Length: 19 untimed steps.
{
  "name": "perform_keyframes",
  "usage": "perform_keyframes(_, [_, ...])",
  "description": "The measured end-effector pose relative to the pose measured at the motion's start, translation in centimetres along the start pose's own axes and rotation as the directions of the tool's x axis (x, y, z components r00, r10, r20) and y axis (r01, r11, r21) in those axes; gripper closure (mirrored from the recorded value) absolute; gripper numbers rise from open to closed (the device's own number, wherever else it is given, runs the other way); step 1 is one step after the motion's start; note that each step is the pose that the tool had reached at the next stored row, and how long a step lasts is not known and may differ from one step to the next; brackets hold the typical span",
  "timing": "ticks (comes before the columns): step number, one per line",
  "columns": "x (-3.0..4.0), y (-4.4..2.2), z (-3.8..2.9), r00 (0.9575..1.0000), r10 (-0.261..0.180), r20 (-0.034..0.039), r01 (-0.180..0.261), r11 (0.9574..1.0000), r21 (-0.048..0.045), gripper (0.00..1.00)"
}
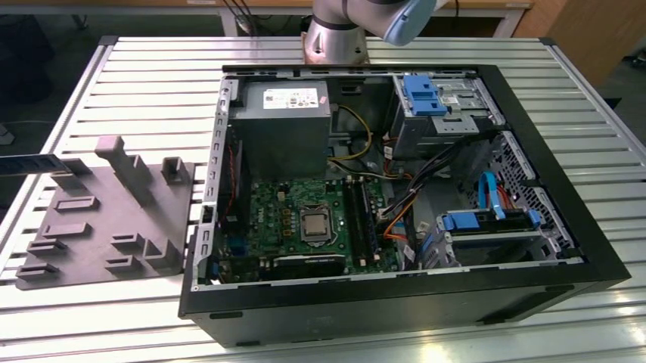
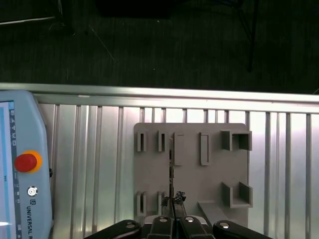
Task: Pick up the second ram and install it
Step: 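Pick up the second ram and move it above second insertion slot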
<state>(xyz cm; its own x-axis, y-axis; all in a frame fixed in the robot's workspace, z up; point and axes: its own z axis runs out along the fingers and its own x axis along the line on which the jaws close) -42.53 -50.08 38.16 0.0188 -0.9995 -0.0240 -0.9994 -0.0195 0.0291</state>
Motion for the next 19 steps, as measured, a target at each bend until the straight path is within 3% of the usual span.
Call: perform_keyframes(19, [-0.02, 0.03, -0.97, 1.0, 0.0, -0.0001, 0.0, 1.0, -0.0001, 0.88])
